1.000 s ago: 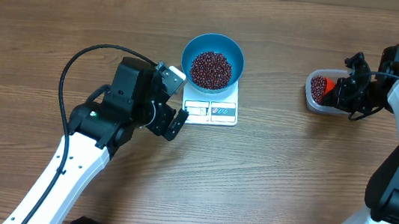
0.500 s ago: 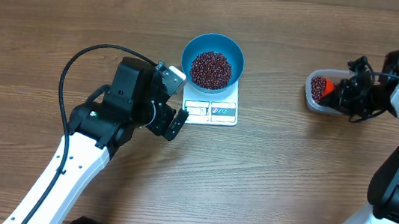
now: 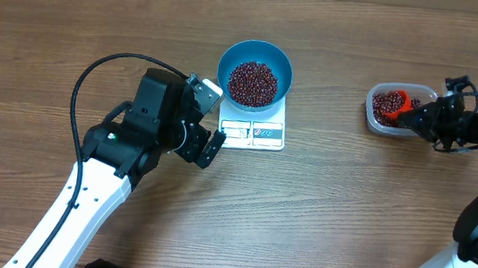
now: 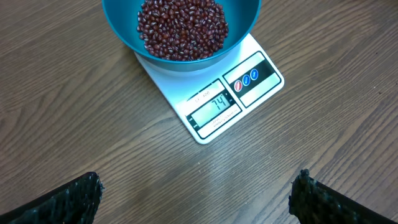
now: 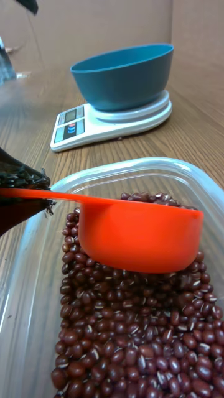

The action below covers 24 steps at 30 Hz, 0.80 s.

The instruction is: Scoop item into bowl and weigh 150g on scale

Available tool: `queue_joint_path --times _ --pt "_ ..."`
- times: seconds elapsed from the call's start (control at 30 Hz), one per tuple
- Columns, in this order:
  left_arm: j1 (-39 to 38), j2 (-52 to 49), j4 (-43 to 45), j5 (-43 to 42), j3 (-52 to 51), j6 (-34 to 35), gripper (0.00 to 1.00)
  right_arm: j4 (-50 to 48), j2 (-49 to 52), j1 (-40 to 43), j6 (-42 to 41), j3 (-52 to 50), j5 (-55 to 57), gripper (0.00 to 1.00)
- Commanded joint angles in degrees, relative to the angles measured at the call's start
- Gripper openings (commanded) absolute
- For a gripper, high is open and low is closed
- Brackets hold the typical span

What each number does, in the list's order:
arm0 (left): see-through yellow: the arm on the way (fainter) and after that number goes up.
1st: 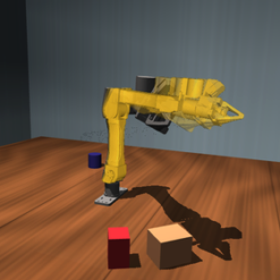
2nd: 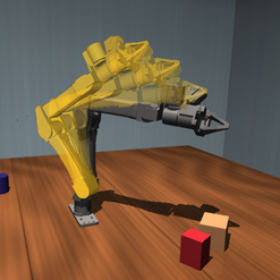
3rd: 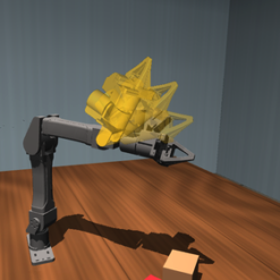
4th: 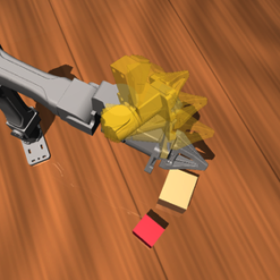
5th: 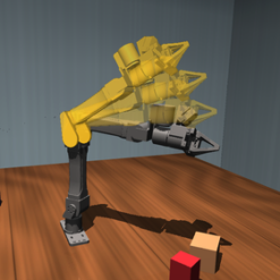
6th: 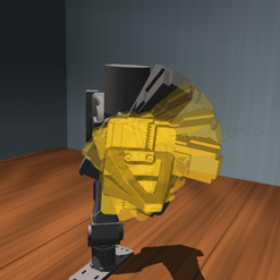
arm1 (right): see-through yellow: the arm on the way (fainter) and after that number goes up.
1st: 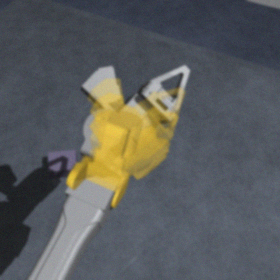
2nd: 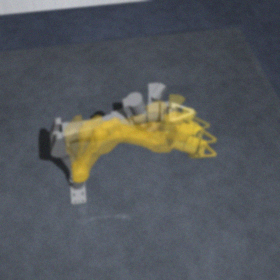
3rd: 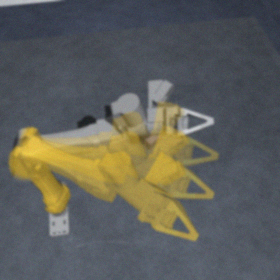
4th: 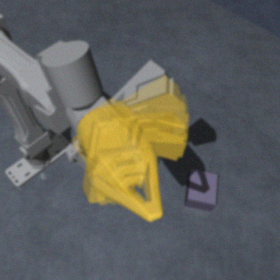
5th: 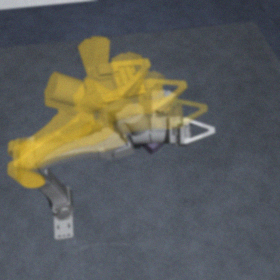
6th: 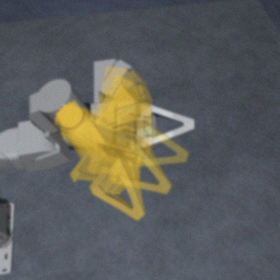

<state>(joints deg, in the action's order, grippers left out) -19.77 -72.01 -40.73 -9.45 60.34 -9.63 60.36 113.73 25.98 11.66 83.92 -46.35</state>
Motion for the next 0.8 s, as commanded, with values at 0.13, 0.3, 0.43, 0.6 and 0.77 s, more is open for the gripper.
queue_joint_path --times 0.13,0.3,0.43,0.6,0.77 --pt "0.2 0.4 0.1 -0.6 -0.2 -1.1 1.00 0.5 1.0 2.2 1.9 -0.4 -3.5 0.04" --pt "0.2 0.4 0.1 -0.6 -0.2 -1.1 1.00 2.0 1.0 4.0 5.0 -0.4 -7.7 0.04" --pt "0.2 0.4 0.0 -0.6 -0.2 -1.1 1.00 4.0 1.0 6.4 7.1 -0.4 -10.6 0.04" --pt "0.2 0.4 0.0 -0.6 -0.2 -1.1 1.00 7.9 1.0 9.9 11.6 -0.4 -16.9 0.04" --pt "0.2 0.4 0.0 -0.6 -0.2 -1.1 1.00 9.7 0.9 11.1 13.0 -0.4 -22.9 0.04"
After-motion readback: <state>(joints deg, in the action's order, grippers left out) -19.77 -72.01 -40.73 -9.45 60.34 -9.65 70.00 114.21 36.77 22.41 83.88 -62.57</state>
